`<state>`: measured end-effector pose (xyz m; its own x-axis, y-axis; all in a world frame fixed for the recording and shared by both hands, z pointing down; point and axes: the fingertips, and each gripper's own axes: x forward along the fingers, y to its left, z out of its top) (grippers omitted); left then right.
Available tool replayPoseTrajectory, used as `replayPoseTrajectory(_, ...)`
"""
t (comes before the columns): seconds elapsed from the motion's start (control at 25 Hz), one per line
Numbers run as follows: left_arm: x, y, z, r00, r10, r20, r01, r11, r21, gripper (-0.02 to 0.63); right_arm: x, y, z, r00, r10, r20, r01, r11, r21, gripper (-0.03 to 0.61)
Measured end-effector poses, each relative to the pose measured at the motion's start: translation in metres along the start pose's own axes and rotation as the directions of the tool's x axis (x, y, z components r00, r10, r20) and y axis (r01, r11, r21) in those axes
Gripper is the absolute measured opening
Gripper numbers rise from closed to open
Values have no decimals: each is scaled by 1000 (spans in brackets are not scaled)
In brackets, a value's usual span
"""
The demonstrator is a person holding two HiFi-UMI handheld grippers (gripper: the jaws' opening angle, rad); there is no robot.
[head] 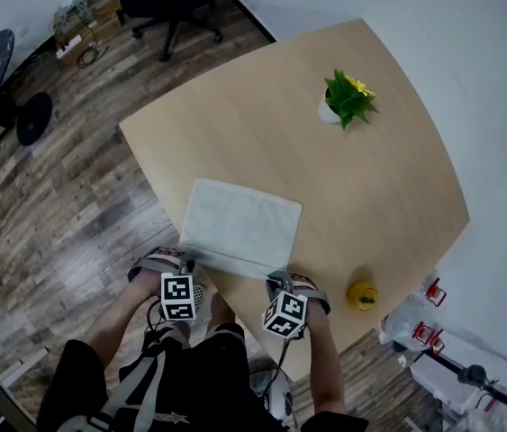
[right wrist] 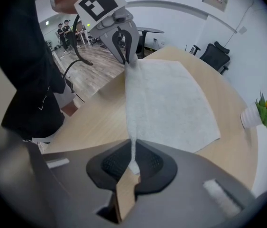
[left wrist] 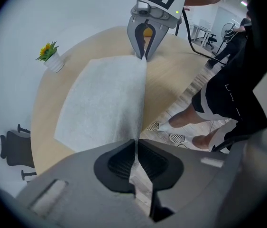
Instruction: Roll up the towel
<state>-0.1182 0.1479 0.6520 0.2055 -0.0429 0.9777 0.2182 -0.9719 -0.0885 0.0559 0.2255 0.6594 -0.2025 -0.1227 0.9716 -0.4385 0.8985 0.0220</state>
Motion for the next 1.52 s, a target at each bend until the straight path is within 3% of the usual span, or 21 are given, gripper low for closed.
replayPoseTrajectory(0.44, -12, 5, 3, 999, 40, 0, -40, 999, -8, 31, -10, -4, 2, 1000, -24, 7, 24, 999, 24, 31)
replayPoseTrajectory(1.52, -4, 43, 6, 999, 45, -11, -46, 998, -34, 34, -9, -52, 8, 999, -34, 33, 33, 999, 36, 32)
